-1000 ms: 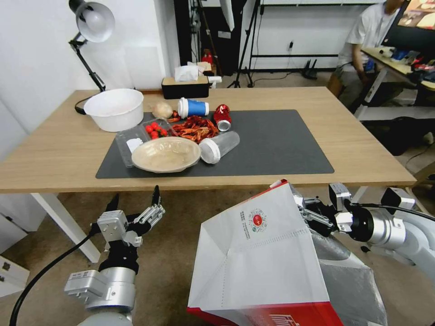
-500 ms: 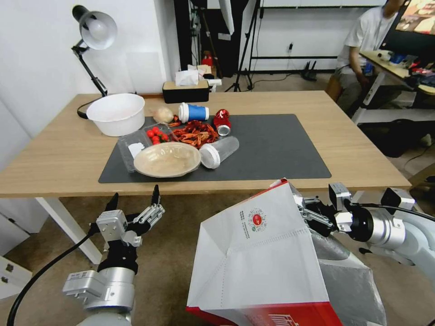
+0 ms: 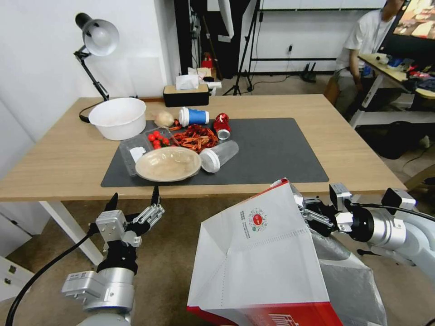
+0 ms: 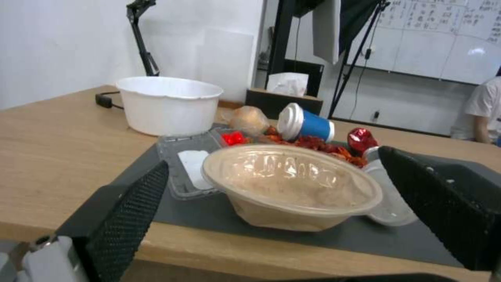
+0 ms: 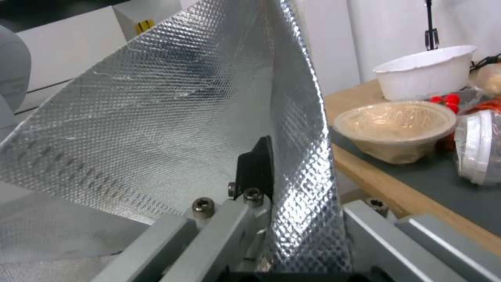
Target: Pick up the food delivery bag from the floor and place it on the table.
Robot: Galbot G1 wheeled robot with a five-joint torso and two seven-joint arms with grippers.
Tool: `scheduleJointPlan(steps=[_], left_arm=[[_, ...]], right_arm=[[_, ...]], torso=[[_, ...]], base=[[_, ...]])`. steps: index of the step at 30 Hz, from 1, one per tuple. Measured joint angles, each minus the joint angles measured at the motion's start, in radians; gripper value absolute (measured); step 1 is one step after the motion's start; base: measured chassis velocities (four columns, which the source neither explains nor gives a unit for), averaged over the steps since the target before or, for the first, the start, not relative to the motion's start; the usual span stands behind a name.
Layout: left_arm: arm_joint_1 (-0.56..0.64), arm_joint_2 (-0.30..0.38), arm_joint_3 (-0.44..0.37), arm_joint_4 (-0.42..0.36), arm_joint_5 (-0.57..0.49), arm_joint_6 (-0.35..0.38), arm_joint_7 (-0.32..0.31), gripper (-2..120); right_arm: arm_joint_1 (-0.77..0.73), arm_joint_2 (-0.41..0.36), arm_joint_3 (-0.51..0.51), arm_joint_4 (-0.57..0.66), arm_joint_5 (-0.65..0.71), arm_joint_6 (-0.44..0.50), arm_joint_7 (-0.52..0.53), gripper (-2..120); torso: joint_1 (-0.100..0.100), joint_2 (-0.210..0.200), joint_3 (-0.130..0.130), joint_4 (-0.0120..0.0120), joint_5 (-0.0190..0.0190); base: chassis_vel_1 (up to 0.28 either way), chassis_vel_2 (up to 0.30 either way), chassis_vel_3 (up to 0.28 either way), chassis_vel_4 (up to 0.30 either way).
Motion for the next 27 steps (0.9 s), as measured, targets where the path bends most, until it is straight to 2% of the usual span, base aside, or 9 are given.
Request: scheduleJointPlan(steps=[7,27], left_arm=[[0.006,0.003,0.001,0.003,-0.014,-0.022,-0.005,100],[0.006,0.011,-0.006,0.003,-0.013,-0.038,-0.007,100]], right_arm=[[0.001,0.002,-0.001,0.0,0.0,0.0,0.001,0],[-0.012,0.006,0.013,0.004,0.011,0.0,0.006,0]], torso=[[0.007,0.018,0.011,0.0,0.0],[0.004,0.011,0.007,-0.0001,0.0]], base=[[0.0,0.0,0.0,0.0],[0.0,0.0,0.0,0.0]])
